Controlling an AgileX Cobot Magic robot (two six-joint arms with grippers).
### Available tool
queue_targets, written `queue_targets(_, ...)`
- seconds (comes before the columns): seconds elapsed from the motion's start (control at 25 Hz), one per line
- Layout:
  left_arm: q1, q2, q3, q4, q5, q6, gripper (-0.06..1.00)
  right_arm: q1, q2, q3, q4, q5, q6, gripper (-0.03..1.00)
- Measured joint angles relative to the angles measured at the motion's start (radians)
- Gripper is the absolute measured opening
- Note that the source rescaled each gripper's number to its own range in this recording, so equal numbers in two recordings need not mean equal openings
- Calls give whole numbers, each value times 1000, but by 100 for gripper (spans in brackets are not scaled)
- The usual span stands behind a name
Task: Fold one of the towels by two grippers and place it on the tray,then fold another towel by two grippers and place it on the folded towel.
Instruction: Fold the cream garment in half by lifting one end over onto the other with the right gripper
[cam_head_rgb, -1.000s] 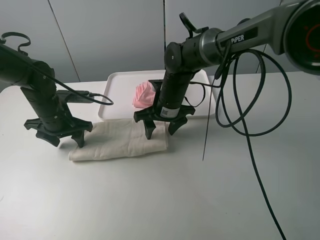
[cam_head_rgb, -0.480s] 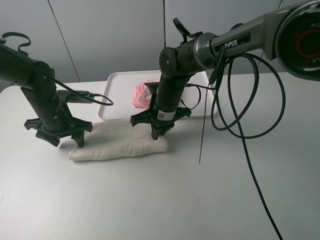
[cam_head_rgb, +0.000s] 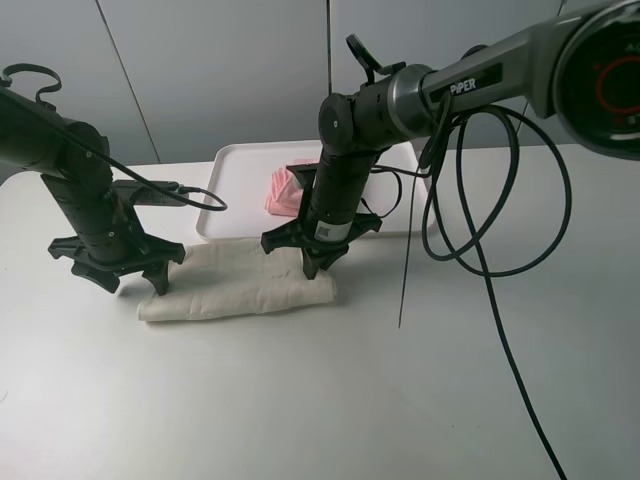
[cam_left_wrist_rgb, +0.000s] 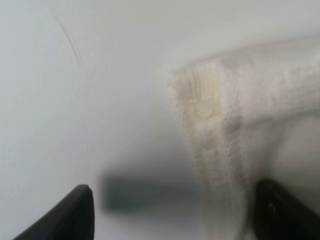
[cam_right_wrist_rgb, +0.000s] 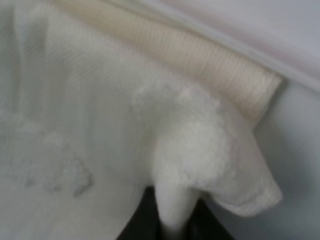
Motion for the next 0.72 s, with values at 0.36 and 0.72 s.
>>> queue_targets(0.36,0,0,0,2,0,8,85,0,-104,9,196,9,-137,4)
queue_targets(0.72,0,0,0,3,0,6,85,0,-105,9,466,12,-261,4)
